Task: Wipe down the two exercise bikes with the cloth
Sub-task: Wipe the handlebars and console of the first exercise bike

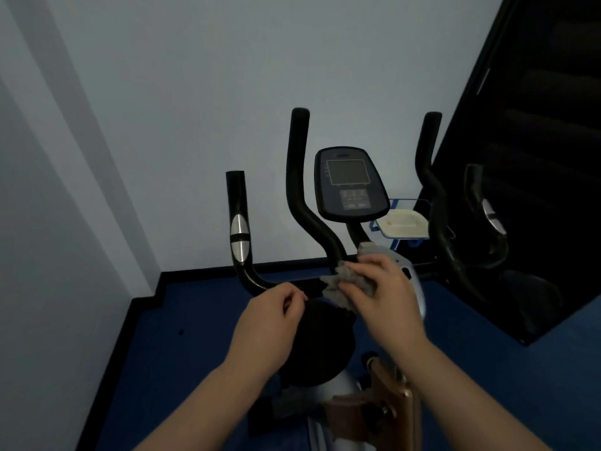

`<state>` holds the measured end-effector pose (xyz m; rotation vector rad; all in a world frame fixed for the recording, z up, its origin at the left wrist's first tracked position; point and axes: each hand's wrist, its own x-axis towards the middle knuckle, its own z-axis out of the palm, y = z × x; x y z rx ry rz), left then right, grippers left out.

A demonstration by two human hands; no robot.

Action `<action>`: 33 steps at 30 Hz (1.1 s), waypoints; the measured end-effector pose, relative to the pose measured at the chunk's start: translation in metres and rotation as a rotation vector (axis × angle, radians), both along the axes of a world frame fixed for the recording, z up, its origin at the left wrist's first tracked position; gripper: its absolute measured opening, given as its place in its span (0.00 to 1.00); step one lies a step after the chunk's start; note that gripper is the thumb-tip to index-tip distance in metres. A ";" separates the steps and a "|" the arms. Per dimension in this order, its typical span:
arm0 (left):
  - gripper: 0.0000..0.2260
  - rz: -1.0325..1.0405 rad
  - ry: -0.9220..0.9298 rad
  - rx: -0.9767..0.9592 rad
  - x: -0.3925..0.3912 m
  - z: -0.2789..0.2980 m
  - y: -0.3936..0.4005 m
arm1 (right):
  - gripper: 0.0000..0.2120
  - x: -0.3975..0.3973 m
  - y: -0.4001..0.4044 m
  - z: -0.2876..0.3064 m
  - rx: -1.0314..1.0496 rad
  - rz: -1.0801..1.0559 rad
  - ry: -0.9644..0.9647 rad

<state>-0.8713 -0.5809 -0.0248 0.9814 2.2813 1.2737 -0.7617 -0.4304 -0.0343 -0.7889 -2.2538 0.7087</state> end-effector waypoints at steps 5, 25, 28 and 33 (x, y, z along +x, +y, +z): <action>0.10 -0.008 -0.007 -0.025 -0.002 0.001 -0.003 | 0.16 0.007 -0.025 -0.018 -0.100 -0.095 0.205; 0.12 -0.008 -0.068 0.013 -0.004 0.000 -0.003 | 0.14 -0.008 0.017 0.038 -0.155 -0.051 0.168; 0.12 -0.006 -0.070 0.014 -0.005 0.000 -0.003 | 0.09 -0.032 0.016 0.033 -0.142 0.018 0.142; 0.12 -0.012 -0.094 -0.002 -0.005 0.004 -0.002 | 0.13 -0.003 0.014 0.008 -0.069 0.020 0.026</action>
